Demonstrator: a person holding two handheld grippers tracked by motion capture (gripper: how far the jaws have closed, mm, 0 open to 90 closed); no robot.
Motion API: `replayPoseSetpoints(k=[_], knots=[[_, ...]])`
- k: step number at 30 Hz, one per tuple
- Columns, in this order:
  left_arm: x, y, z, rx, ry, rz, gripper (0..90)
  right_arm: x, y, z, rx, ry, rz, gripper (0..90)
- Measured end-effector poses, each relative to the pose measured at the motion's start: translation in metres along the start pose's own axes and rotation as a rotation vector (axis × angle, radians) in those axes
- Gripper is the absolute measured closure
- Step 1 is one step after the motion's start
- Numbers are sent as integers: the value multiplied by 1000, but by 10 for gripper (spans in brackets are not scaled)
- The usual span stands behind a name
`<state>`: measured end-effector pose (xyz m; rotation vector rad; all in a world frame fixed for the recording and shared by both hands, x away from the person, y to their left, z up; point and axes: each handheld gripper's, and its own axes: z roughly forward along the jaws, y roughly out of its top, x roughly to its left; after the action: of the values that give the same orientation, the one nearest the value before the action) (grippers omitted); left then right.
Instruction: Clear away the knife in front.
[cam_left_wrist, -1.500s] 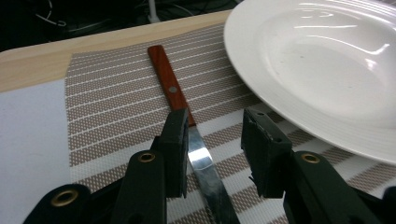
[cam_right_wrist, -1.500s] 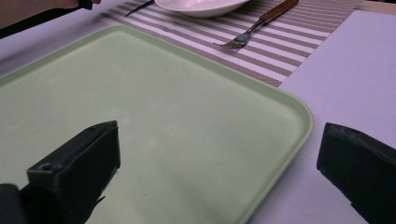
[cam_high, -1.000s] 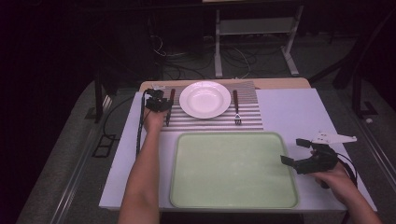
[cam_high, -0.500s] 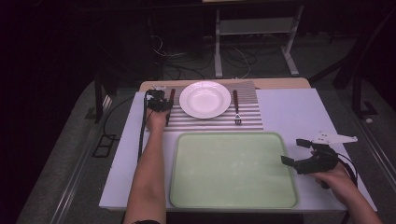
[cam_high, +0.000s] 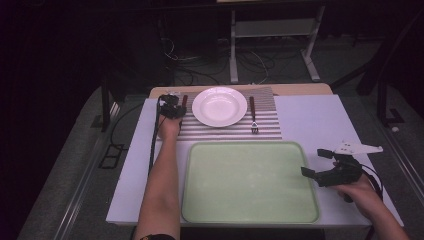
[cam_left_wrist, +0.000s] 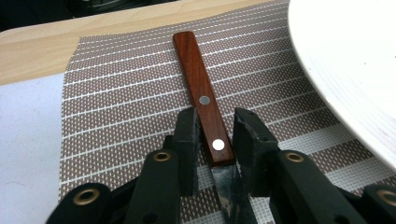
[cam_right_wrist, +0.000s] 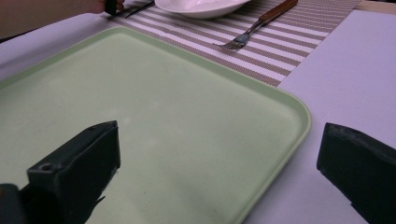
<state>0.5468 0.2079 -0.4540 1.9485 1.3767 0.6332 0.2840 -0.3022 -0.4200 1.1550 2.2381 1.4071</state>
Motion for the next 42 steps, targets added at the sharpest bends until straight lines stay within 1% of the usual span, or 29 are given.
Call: replayPoseSetpoints(k=[6, 7, 10, 14, 20, 22, 26, 29, 32, 34, 35, 37, 39, 40, 42], knots=[[0, 0, 0, 0, -11, -4, 764, 0, 0, 0, 0, 0, 0, 0], [1, 0, 0, 1, -13, -3, 765, 0, 0, 0, -1, 1, 1, 0], [2, 0, -1, 3, -21, -19, 767, 0, 0, 0, -1, 1, 1, 0], [2, 0, -1, 7, -21, -26, 768, 0, 0, 0, 0, 1, 1, 0], [2, 0, -4, 22, -27, -25, 768, 0, 0, 0, -1, 0, 2, 0], [1, 0, -6, 22, -37, -25, 768, 0, 0, 0, 2, -1, 2, 0], [-1, 0, -12, 17, -49, -6, 768, 1, 0, 1, 1, 1, 0, 0], [-2, -1, -18, 13, -63, -1, 768, 1, 0, 0, 2, 0, -1, 0], [-3, -5, -22, 31, -88, 16, 768, 1, 0, 0, -2, 0, 1, 0], [-5, -8, -26, 38, -104, 34, 768, 1, 0, 0, -2, 0, 1, 0], [-6, -11, -29, 41, -116, 42, 768, 1, 0, 0, -2, 0, 1, 0], [-7, -12, -31, 45, -124, 45, 768, 1, 0, 0, -3, 1, 1, 0], [-8, -15, -35, 51, -129, 60, 768, 1, 0, 0, -4, 1, 1, 0], [-9, -16, -37, 55, -140, 67, 768, 2, 1, 0, -4, 1, 1, 0], [-10, -19, -41, 70, -150, 88, 768, 2, 1, -1, -4, 1, 3, 0]])
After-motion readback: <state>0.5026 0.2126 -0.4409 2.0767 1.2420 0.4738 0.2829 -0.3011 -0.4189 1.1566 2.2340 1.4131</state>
